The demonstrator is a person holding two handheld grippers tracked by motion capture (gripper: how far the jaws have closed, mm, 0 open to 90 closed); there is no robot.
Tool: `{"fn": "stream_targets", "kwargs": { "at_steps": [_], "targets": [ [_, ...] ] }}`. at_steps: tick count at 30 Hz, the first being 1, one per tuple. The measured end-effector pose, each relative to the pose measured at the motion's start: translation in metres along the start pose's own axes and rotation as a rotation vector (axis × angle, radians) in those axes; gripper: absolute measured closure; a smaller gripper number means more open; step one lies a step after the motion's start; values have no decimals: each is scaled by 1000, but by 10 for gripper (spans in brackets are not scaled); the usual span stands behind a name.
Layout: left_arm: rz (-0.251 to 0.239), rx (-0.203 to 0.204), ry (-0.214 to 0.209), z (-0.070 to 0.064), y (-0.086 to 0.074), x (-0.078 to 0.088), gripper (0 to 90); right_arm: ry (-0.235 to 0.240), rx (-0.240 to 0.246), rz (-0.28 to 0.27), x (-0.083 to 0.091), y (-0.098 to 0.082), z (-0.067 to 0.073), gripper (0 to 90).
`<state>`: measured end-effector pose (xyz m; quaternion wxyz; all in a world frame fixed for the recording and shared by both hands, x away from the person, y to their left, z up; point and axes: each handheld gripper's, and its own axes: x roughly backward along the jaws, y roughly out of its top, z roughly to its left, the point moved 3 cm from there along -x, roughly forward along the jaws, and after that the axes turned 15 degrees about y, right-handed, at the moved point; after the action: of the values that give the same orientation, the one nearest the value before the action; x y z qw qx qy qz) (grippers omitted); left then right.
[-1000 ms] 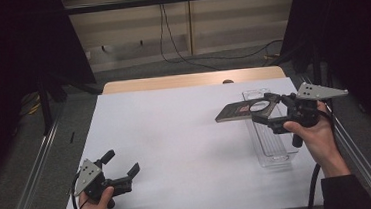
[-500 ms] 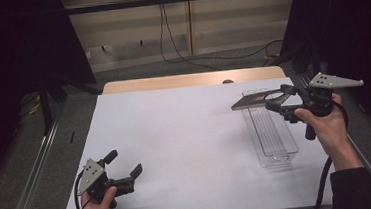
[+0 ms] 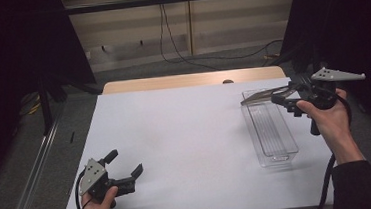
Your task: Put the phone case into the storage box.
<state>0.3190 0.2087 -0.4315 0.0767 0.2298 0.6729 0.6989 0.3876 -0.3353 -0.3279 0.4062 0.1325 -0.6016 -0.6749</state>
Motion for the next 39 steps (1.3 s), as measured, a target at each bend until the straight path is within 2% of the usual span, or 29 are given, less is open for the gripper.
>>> {"fn": "stream_targets", "kwargs": {
  "at_steps": [1, 3, 6, 11, 15, 16, 17, 22, 28, 30, 33, 37, 39],
  "targets": [
    [1, 0, 6, 0, 0, 0, 17, -22, -3, 8, 0, 0, -3, 117],
    [-1, -7, 5, 1, 0, 0, 17, -31, -10, 7, 0, 0, -6, 117],
    [-4, 11, 4, 1, 1, 1, 20, -48, -21, 12, 2, 1, -10, 117],
    [-4, 8, 7, 1, 1, 0, 19, -82, -33, 22, 3, 0, -19, 117],
    [-3, 5, 6, 1, 1, 0, 18, -98, -43, 36, 1, -3, -22, 117],
    [3, -14, 11, 2, 0, 0, 17, -99, -45, 38, 0, -3, -22, 117],
    [-1, -1, 16, 1, 0, 0, 17, -105, -43, 40, -1, -3, -22, 117],
    [-2, 4, 15, 3, 1, 1, 17, -134, -52, 69, -5, -6, -25, 117],
    [-2, -3, 17, 4, 1, 1, 18, -172, -67, 84, -6, -12, -29, 117],
    [3, 22, 10, 4, 1, 0, 18, -185, -77, 91, -8, -14, -31, 117],
    [0, 2, 26, 6, 1, 1, 20, -191, -80, 95, -13, -15, -31, 117],
    [4, 2, 24, 6, 0, 1, 20, -205, -87, 111, -21, -16, -32, 117],
    [-19, 30, 31, 6, 3, 3, 25, -209, -95, 126, -25, -17, -33, 117]
  ]
}}
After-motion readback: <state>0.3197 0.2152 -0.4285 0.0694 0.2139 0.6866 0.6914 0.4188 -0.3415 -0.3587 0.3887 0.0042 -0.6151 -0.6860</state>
